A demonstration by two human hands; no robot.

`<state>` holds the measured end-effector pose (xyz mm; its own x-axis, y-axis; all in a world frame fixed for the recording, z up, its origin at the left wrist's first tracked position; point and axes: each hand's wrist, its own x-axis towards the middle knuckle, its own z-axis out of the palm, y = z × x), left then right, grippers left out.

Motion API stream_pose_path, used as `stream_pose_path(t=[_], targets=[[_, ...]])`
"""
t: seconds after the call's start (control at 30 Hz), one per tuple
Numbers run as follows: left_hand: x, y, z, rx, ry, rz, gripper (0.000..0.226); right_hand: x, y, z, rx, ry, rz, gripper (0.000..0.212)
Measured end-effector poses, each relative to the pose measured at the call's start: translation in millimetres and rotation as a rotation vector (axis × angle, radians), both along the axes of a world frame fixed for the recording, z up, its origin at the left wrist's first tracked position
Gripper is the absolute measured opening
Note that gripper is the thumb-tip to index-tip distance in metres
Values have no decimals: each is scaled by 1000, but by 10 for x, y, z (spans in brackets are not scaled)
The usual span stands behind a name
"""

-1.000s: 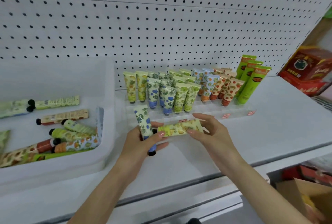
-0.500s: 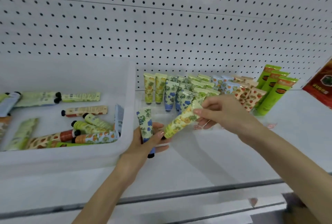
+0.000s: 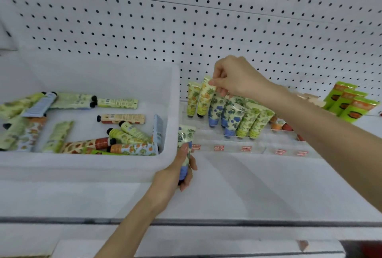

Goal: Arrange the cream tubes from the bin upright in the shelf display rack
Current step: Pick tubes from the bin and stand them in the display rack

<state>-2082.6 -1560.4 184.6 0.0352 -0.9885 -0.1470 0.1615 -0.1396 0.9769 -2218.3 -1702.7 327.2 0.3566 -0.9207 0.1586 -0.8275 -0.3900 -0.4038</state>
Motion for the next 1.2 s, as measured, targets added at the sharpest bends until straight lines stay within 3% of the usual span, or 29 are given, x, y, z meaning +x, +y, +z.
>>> stream_pose_path(t=[0.23,0.5,1.2], targets=[[10,0,5,1,-9,-42,47,94,-86,-137,-134,204,-73,17],[31,2,12,14,-40,-112,51,101,-106,-232,-67,241,-126,16],[13,-7,-23,51,-51,-52,42,98,-92,-213,-49,286,-116,14]])
